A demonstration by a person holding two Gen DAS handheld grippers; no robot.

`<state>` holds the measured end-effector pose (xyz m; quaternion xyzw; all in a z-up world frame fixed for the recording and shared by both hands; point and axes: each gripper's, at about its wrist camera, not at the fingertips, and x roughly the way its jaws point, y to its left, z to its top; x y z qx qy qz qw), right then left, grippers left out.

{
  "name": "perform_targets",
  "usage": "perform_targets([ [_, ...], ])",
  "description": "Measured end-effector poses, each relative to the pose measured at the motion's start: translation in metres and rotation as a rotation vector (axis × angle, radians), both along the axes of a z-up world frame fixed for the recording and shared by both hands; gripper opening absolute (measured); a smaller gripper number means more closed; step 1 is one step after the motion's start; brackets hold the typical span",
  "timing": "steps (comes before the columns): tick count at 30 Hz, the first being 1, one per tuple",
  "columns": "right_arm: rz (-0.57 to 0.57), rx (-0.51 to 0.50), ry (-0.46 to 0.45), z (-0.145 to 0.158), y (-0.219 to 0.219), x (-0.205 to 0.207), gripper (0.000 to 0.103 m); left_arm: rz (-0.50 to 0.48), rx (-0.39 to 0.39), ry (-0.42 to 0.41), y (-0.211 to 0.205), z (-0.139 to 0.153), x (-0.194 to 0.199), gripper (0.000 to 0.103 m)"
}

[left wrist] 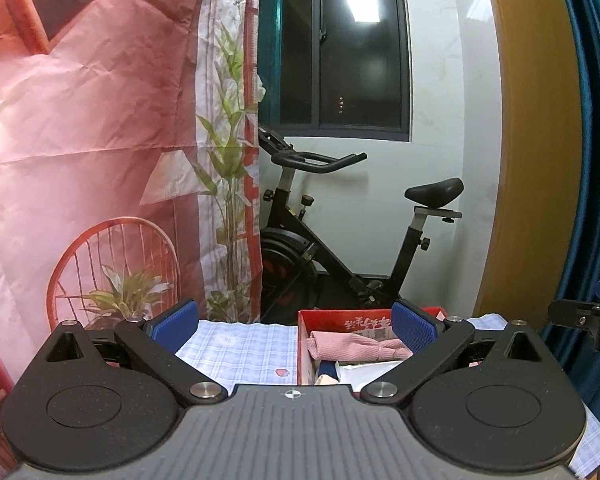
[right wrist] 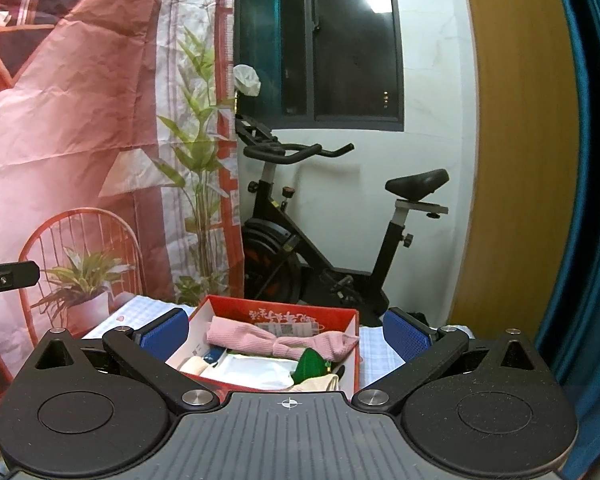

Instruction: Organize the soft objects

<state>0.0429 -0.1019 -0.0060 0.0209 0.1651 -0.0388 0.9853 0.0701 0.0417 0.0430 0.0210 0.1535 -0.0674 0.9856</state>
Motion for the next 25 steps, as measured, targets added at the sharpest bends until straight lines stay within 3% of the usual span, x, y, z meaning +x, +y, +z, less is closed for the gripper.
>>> perform_targets([
  [25, -0.008, 0.007, 0.015, -0.0055, 0.0035, 0.0019, 0.103, 0.002, -0.002, 0.01, 0.0012, -0.0029, 0.0025, 0.103],
])
